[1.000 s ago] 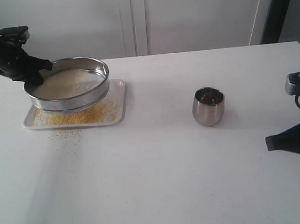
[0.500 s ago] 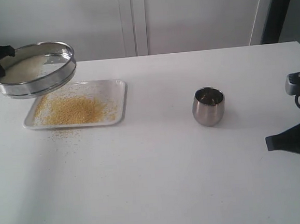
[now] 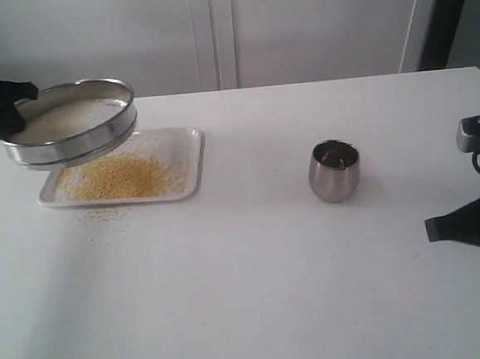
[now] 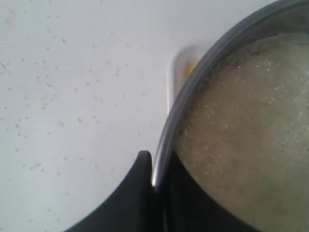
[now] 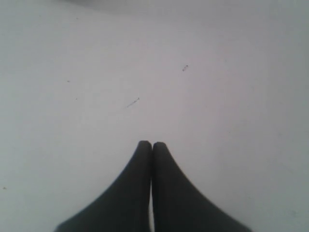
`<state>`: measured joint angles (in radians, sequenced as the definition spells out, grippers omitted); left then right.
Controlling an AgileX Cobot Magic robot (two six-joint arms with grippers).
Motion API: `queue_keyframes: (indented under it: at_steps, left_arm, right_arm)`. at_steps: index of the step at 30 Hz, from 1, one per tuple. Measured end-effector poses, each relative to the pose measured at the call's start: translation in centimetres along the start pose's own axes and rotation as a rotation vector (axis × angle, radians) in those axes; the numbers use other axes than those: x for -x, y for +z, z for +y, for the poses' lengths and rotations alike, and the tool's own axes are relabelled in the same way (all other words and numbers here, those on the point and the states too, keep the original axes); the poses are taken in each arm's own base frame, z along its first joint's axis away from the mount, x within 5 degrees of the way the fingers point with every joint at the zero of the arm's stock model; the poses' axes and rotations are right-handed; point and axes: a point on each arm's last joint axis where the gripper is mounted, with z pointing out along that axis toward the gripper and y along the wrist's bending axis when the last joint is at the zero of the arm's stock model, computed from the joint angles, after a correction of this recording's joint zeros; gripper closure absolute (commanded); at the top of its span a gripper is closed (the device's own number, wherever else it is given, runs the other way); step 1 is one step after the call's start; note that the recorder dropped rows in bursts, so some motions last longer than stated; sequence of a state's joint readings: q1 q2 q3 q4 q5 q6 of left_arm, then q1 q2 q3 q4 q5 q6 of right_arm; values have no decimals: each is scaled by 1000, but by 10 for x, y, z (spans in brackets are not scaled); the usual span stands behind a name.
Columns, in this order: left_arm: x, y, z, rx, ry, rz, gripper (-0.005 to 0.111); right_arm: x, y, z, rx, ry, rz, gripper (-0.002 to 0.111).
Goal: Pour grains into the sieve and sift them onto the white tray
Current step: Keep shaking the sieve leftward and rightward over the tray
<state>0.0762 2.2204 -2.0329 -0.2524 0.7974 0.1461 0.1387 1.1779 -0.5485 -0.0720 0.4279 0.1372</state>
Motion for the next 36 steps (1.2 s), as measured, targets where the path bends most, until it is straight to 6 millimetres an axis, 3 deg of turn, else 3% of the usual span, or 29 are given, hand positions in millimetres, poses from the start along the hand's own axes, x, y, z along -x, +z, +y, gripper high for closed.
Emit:
queue_keyframes:
  at_steps: [4, 7, 9, 14, 17, 19, 21, 23, 25, 26, 29, 31, 33, 36]
  left_arm:
    - [-6, -1, -17, -62, 79, 80, 107]
    - [3, 2, -28, -62, 34, -10, 107]
    - [7, 0, -25, -48, 0, -49, 107]
    - [-7, 0, -24, -52, 123, 53, 107]
    - [-2, -1, -18, -26, 15, -5, 107]
    - [-7, -1, -15, -14, 105, 28, 107]
    - [-1, 2, -13, 12, 52, -47, 107]
    - [-9, -5, -15, -48, 31, 38, 107]
    - [-18, -4, -26, -122, 214, 111, 107]
    - [-12, 4, -33, -107, 253, 40, 107]
    - [-4, 9, -31, -92, 68, -46, 107]
    - [-8, 7, -33, -102, 158, -8, 107]
    - [-2, 13, -37, -54, 211, -81, 107]
    - [1, 12, -42, -68, 76, -92, 107]
  right_arm:
    - [0, 0, 0, 0, 0, 0, 108]
    - [0, 0, 0, 0, 0, 0, 108]
    - [0, 0, 0, 0, 0, 0, 108]
    - [0, 0, 0, 0, 0, 0, 108]
    - [0, 0, 0, 0, 0, 0, 108]
    - [0, 0, 0, 0, 0, 0, 108]
    - [0, 0, 0, 0, 0, 0, 108]
    - [0, 0, 0, 0, 0, 0, 108]
    - [0, 0, 0, 0, 0, 0, 108]
    - [0, 0, 0, 0, 0, 0, 108]
    - [0, 0, 0, 0, 0, 0, 108]
    - [0, 0, 0, 0, 0, 0, 108]
    - [0, 0, 0, 0, 6, 0, 108]
    - [0, 0, 0, 0, 12, 0, 108]
